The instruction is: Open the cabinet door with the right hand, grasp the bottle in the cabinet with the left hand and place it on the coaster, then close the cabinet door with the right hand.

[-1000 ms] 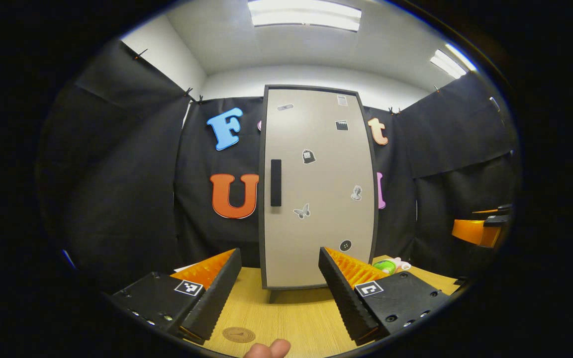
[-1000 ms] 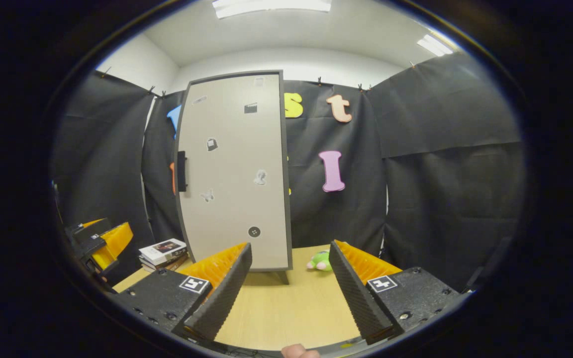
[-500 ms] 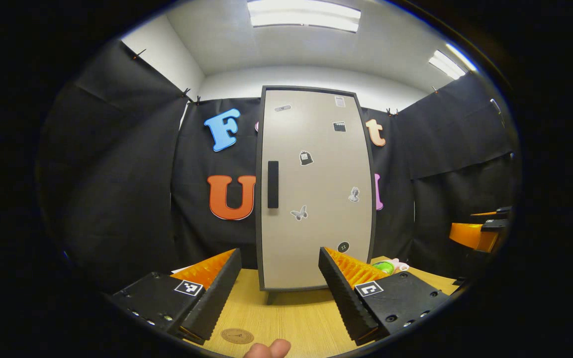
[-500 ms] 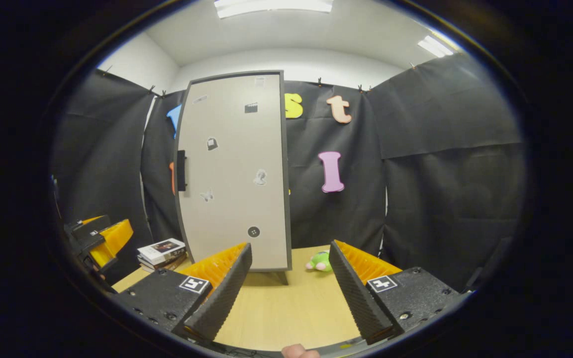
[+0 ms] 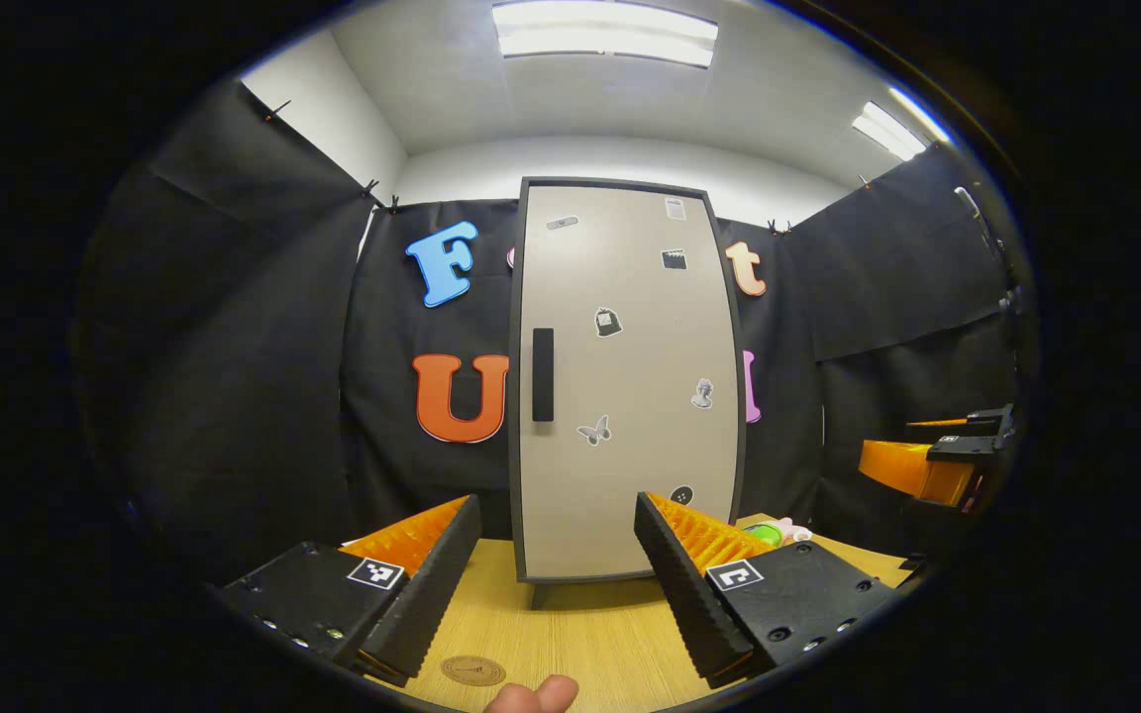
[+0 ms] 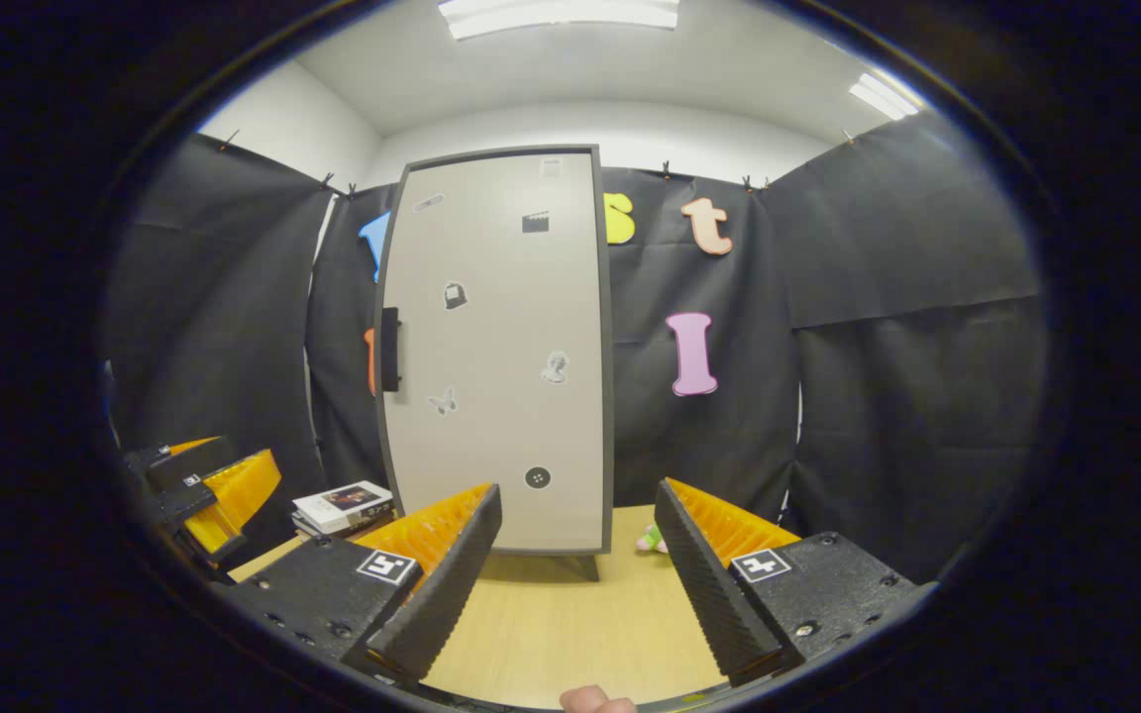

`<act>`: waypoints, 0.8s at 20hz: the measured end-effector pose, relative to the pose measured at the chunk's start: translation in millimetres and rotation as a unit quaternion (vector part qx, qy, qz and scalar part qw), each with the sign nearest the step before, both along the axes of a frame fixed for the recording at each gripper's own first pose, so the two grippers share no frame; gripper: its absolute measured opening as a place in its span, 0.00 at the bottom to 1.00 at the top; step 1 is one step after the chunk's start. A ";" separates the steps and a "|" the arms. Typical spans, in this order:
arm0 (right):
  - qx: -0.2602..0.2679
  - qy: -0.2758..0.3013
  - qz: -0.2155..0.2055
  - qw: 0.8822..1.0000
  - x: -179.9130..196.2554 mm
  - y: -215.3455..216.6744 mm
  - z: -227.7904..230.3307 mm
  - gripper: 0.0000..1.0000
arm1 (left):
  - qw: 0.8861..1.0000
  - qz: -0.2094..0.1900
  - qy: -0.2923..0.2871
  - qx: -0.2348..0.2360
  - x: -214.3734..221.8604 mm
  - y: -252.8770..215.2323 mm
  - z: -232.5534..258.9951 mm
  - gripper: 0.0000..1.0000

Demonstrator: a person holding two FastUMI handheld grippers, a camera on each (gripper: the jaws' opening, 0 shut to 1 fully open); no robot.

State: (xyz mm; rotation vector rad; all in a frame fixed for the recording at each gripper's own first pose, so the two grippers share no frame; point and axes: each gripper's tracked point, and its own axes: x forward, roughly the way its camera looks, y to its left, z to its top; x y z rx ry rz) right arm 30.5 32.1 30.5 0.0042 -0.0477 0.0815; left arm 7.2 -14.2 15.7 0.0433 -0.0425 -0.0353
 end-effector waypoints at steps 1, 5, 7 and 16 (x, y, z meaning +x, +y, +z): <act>-0.001 -0.001 0.011 1.000 3.7 7.5 4.9 0.99 | 1.000 -0.001 -0.001 0.001 -0.3 -0.9 1.4 0.95; -0.017 -0.015 0.043 0.999 30.0 30.4 28.1 1.00 | 1.000 -0.003 -0.006 0.004 -4.5 -2.6 7.2 0.95; -0.019 -0.019 0.060 0.998 47.8 47.2 34.2 1.00 | 1.000 -0.004 -0.004 0.002 -6.5 -3.1 6.8 0.95; -0.010 -0.016 0.133 0.991 118.0 144.9 57.9 1.00 | 1.000 -0.003 0.003 -0.005 -11.7 4.7 3.5 0.95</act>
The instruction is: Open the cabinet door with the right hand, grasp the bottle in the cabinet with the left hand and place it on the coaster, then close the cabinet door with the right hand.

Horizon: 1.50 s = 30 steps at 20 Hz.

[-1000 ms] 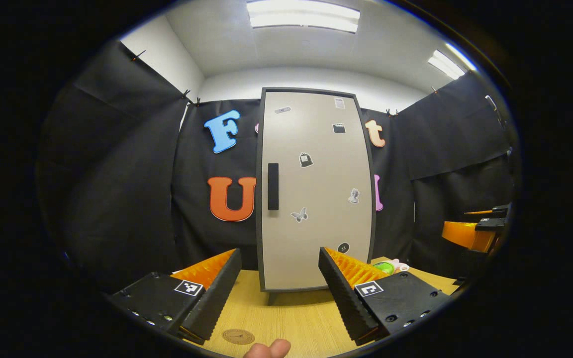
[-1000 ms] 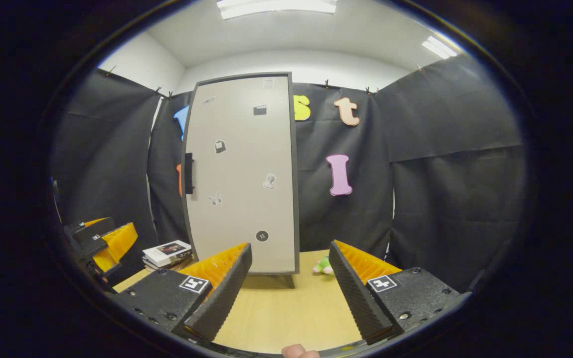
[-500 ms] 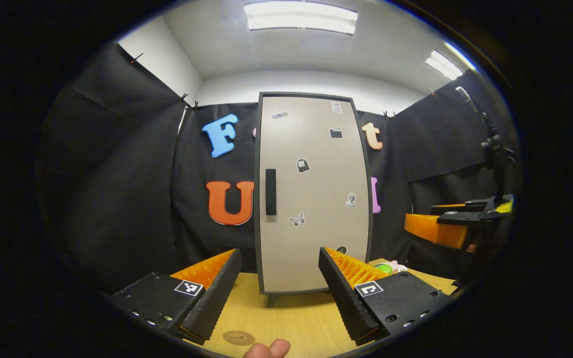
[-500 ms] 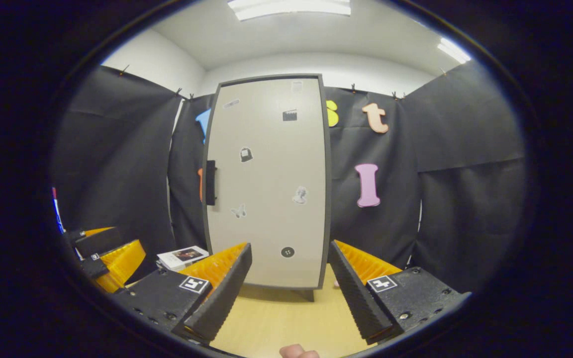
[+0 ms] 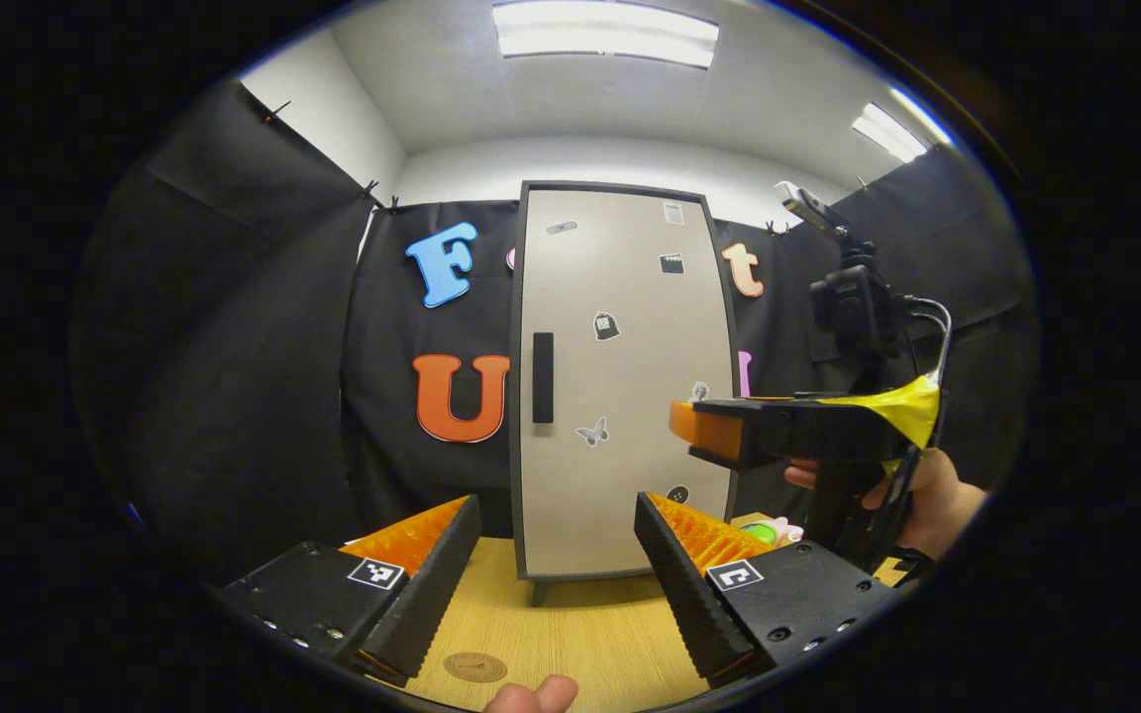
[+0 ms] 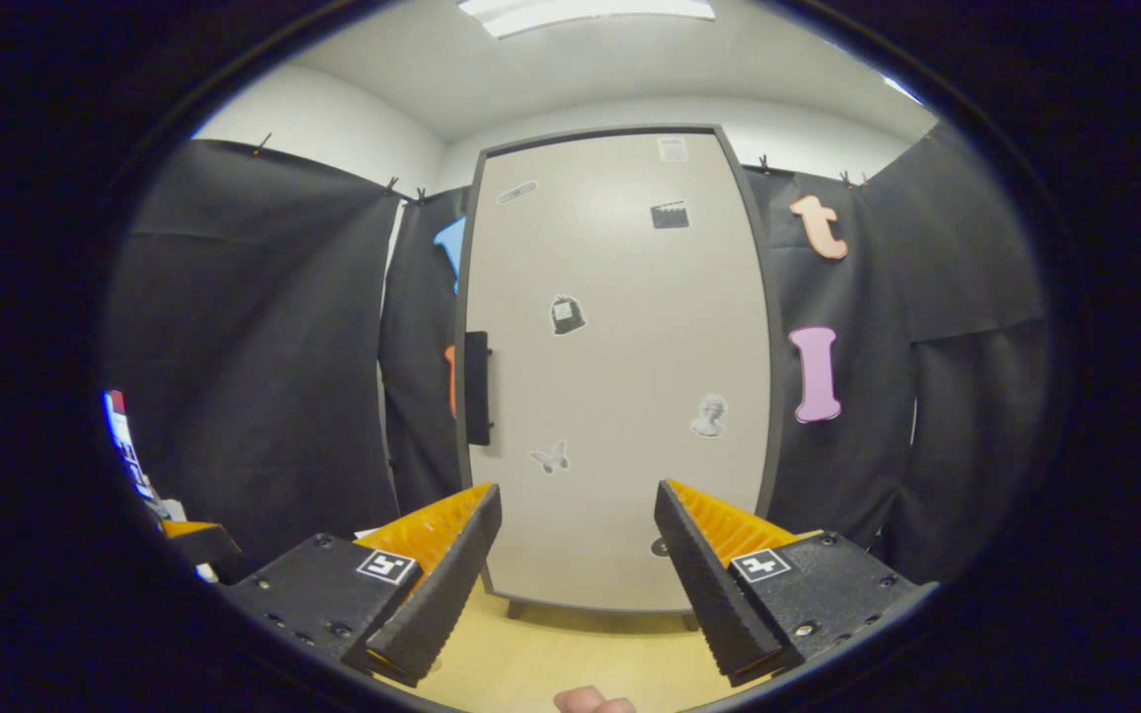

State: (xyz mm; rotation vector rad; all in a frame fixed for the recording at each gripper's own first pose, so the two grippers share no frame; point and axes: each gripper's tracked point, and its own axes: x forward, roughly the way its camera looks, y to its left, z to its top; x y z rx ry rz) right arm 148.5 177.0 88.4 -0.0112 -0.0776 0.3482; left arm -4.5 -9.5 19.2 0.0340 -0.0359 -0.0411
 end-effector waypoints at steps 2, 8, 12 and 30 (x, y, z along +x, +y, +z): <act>0.005 0.000 0.011 1.000 14.7 20.6 5.6 1.00 | 1.000 0.000 0.003 -0.002 -1.1 1.2 -1.5 0.95; -0.015 -0.004 0.025 1.000 69.2 76.2 15.0 1.00 | 1.000 -0.001 0.008 0.003 -6.4 6.0 -6.2 0.95; -0.024 -0.004 0.035 0.999 99.0 111.0 17.9 0.99 | 1.000 0.000 0.017 0.002 -8.5 11.1 -14.0 0.95; -0.040 0.000 0.019 0.999 167.9 165.0 33.1 0.44 | 1.000 0.011 0.014 -0.001 6.0 36.3 -15.5 0.95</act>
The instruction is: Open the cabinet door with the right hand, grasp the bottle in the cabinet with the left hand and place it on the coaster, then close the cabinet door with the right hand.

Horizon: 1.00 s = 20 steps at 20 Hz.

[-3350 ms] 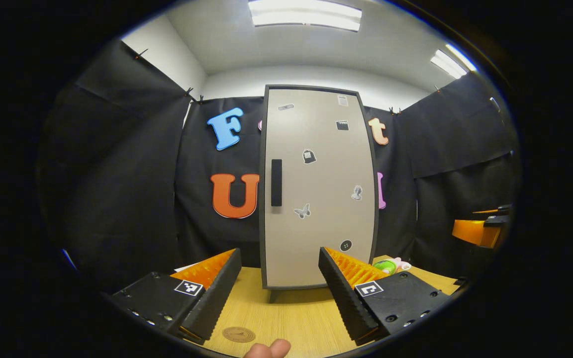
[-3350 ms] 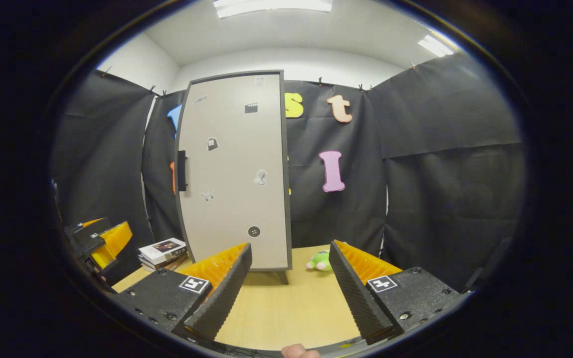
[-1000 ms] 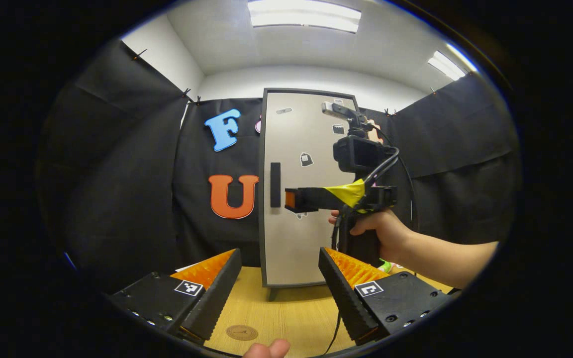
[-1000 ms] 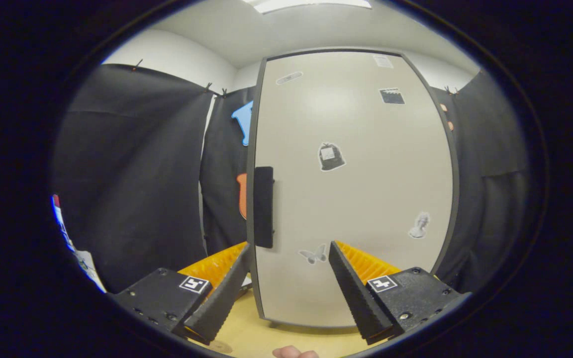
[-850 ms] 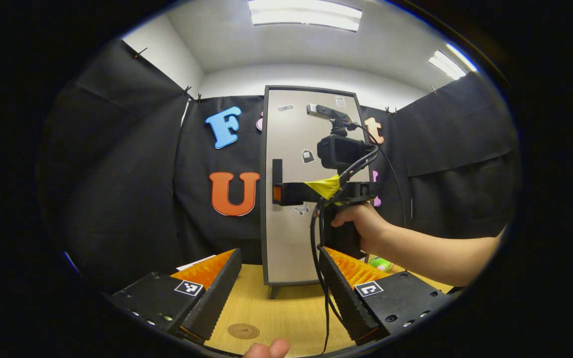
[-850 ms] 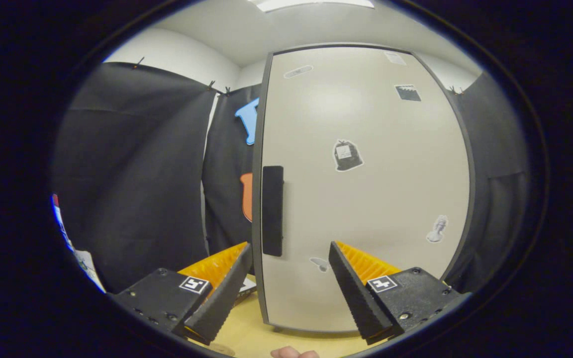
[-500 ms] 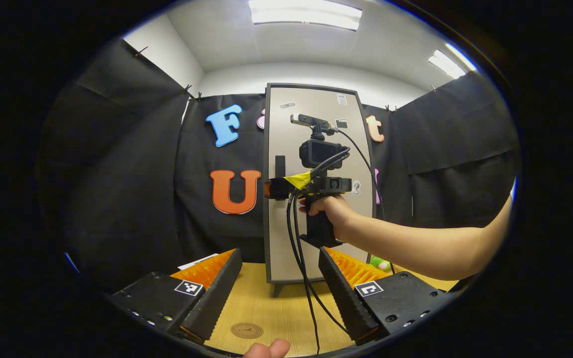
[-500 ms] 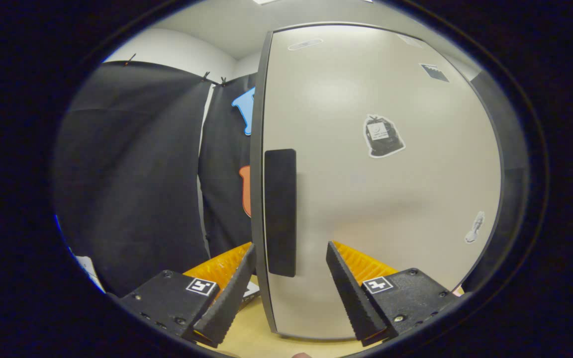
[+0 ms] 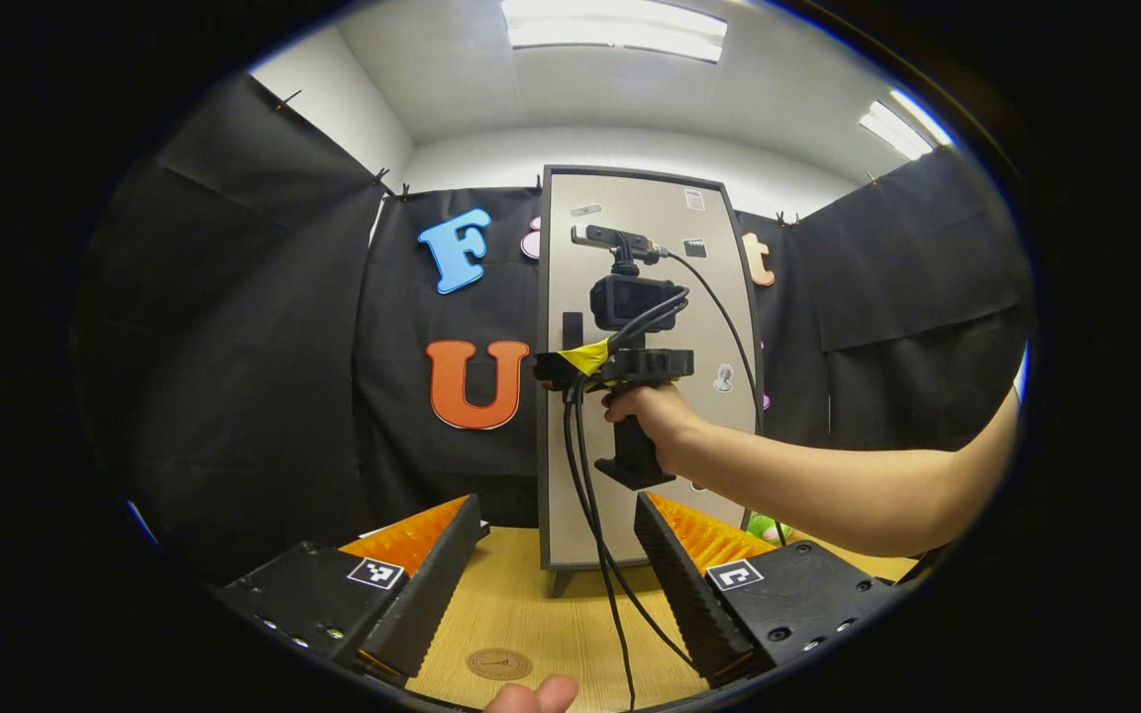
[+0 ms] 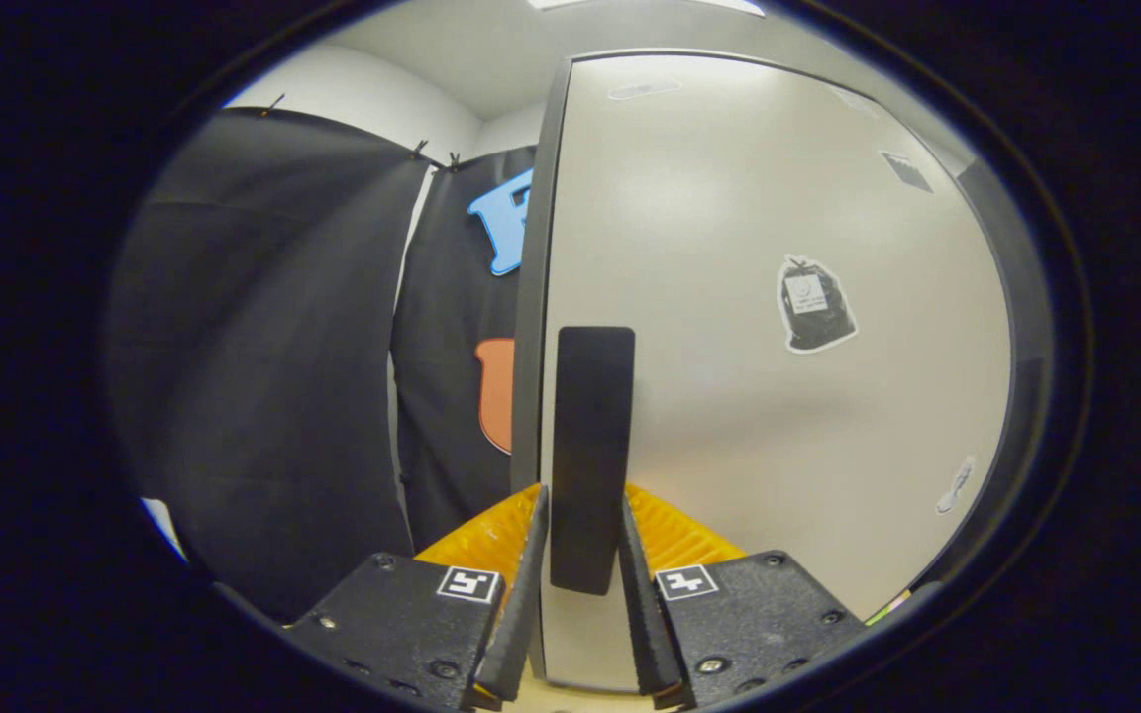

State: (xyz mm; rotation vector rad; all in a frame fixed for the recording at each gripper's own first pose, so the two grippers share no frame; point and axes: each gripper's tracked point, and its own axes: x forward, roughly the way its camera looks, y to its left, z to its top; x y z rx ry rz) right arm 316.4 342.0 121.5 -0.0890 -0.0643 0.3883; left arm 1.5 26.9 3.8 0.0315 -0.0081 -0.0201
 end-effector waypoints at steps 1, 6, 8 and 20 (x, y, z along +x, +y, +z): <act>0.001 0.000 -0.001 1.000 1.9 -1.0 0.0 0.40 | 1.000 0.001 0.000 -0.002 1.1 1.1 -1.0 0.95; 0.014 0.004 -0.001 1.000 1.3 -2.3 -0.3 0.27 | 1.000 0.007 -0.003 -0.007 4.8 7.5 0.6 0.95; 0.012 0.007 0.000 1.000 1.8 -1.6 -0.8 0.24 | 1.000 0.009 -0.004 -0.008 4.9 9.9 1.4 0.95; 0.008 0.025 0.055 0.998 -70.7 -25.5 -2.4 0.20 | 0.999 0.029 -0.013 -0.002 -5.4 20.2 6.0 0.95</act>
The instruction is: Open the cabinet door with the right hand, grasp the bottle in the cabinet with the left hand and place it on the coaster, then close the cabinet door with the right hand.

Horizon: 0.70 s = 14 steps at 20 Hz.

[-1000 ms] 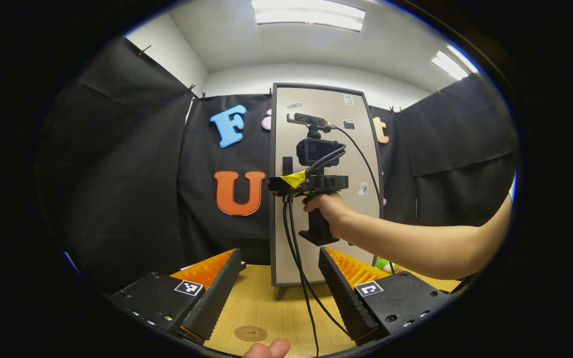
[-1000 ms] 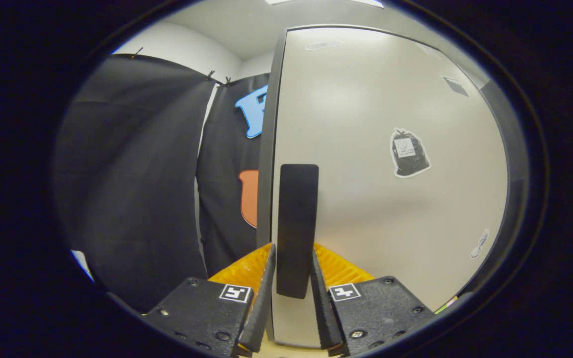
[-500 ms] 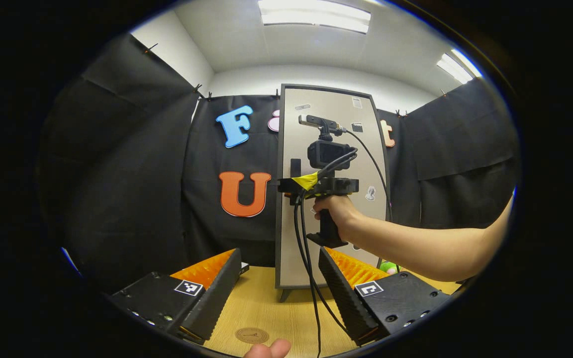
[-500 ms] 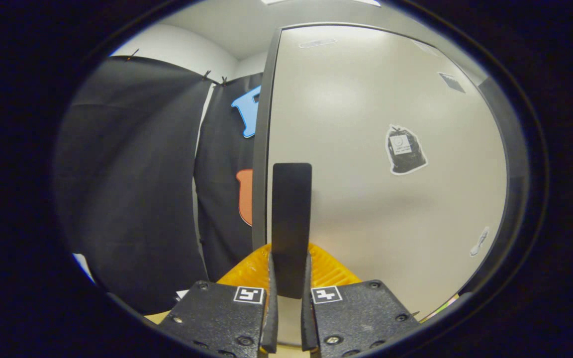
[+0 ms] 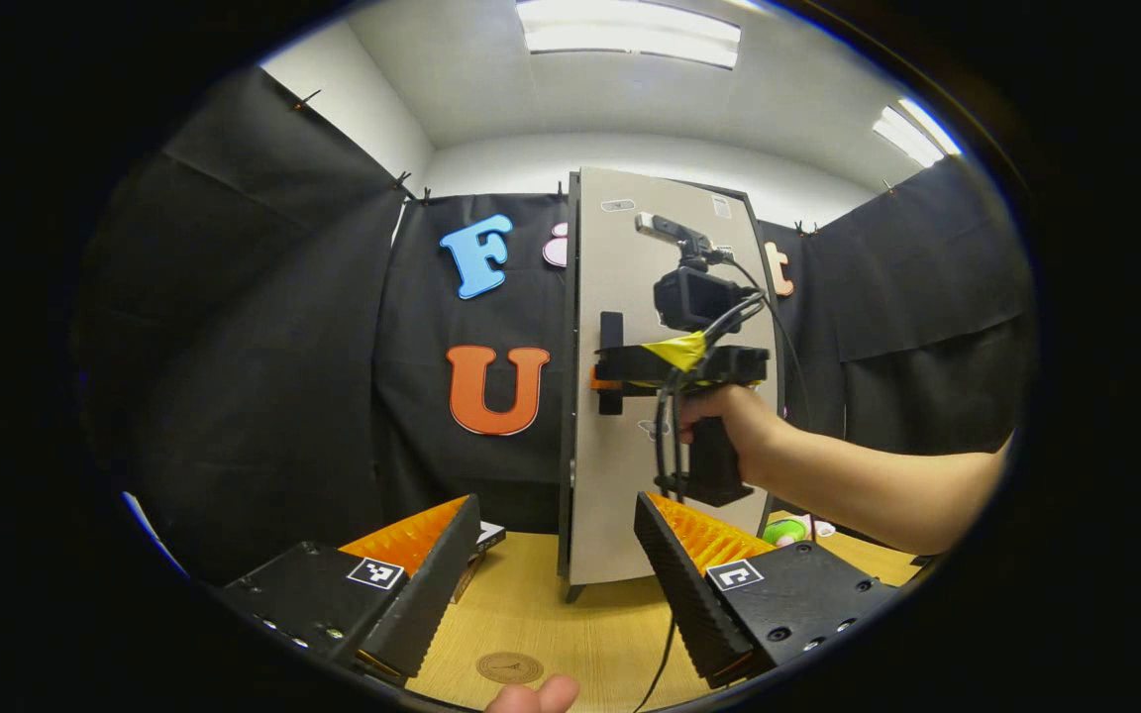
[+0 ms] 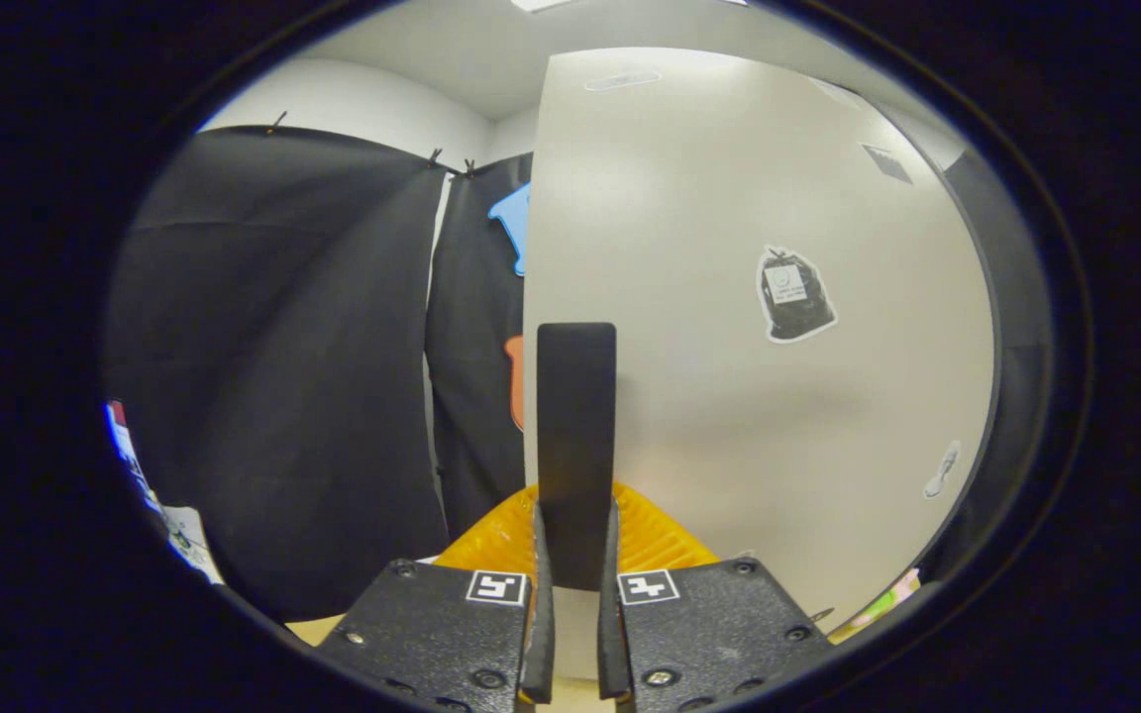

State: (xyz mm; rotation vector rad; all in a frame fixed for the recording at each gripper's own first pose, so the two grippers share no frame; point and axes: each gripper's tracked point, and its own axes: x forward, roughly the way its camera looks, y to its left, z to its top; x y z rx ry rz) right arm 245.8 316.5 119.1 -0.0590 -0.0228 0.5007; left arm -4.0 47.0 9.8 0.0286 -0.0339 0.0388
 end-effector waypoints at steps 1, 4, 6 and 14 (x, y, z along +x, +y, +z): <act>-0.002 -0.002 0.002 1.000 -10.7 -6.4 1.1 0.20 | 1.000 0.003 0.000 0.000 -2.4 1.4 0.7 0.95; 0.001 0.006 0.012 1.000 -38.4 -18.5 0.9 0.20 | 1.000 0.000 0.007 -0.011 -4.8 0.5 -2.9 0.95; 0.007 0.010 0.020 1.000 -56.8 -31.1 1.5 0.21 | 1.000 -0.002 0.010 -0.015 -7.2 -2.2 -1.9 0.95; 0.010 0.006 0.029 1.000 -123.6 -91.0 -0.5 0.20 | 1.000 -0.006 0.014 -0.014 -12.6 -17.7 -5.8 0.95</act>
